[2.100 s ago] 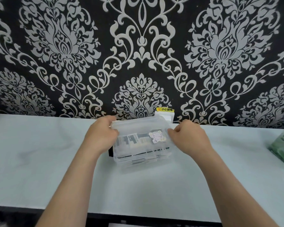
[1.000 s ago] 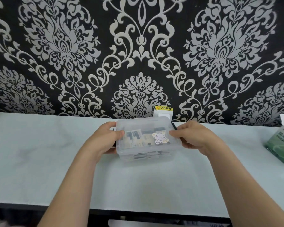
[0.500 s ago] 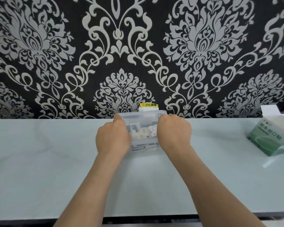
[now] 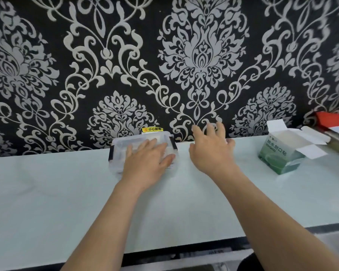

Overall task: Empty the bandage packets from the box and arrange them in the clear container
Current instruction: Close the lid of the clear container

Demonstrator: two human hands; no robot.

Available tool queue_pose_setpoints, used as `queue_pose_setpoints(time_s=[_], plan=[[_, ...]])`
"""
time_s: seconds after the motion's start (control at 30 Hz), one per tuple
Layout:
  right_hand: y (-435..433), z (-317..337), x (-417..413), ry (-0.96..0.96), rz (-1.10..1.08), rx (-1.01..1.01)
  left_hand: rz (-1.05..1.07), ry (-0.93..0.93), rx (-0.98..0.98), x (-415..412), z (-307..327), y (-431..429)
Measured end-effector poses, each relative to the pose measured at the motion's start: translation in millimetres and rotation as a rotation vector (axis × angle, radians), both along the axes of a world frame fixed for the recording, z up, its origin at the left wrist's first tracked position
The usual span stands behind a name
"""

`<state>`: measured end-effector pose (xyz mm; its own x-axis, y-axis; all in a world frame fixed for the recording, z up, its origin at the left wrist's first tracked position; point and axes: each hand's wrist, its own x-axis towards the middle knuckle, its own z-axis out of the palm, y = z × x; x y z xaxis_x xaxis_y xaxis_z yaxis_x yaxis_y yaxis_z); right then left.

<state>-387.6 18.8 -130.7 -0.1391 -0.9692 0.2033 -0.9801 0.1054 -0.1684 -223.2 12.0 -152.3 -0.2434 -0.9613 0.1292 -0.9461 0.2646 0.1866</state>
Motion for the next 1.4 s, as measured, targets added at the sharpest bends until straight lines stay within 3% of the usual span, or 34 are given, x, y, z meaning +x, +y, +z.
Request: queue_pose_setpoints(time_s=[0.1,0.2,0.3,0.4,0.47,0.67,0.77,0.87,0.97,1.1,1.2,1.3,1.4], plan=[[5.2,12.7,-47.2,0.079,-0.182,-0.070,-0.083,0.193,-0.181,-21.9,-5.4,-0.3],[8.0,22.8,-94.6,0.033,-0.345,0.022,-0.149,0.315,-0.377,-41.3,-9.9,1.3],[12.1,20.8,-131.3,-0.006,-0.426,0.103,-0.209,0.388,-0.432,-64.3,-11.4,8.0],[19.2,10.5,-142.3,0.057,-0.377,0.071,-0.265,0.419,-0.433,-83.1,-15.7,13.7],[27.5,10.1,-141.6,0.058,-0.323,0.045,-0.293,0.523,-0.358,-95.5,-15.0,20.1],[60.8,66.4,-106.8,-0.298,0.000,0.030,-0.215,0.968,0.311,-107.6,18.3,30.9],[69.1,81.2,-76.8,-0.500,0.266,0.013,-0.161,1.138,0.397,-81.7,38.9,35.3],[69.6,82.8,-33.2,-0.682,0.347,-0.083,-0.070,1.106,0.355,-35.9,60.7,48.6],[68.2,81.8,18.8,-0.715,0.244,-0.224,0.026,1.080,0.323,19.3,74.3,64.2],[71.1,77.8,94.1,-1.086,0.282,0.091,0.095,1.069,0.256,95.5,87.6,94.0],[71.4,70.7,144.4,-1.303,0.367,0.204,0.159,1.015,0.266,145.6,92.4,112.3],[80.2,63.1,203.3,-1.381,0.455,0.274,0.220,0.936,0.333,208.1,86.8,137.9],[99.6,49.8,257.9,-1.416,0.583,0.498,0.304,1.058,0.356,267.1,73.0,170.4]])
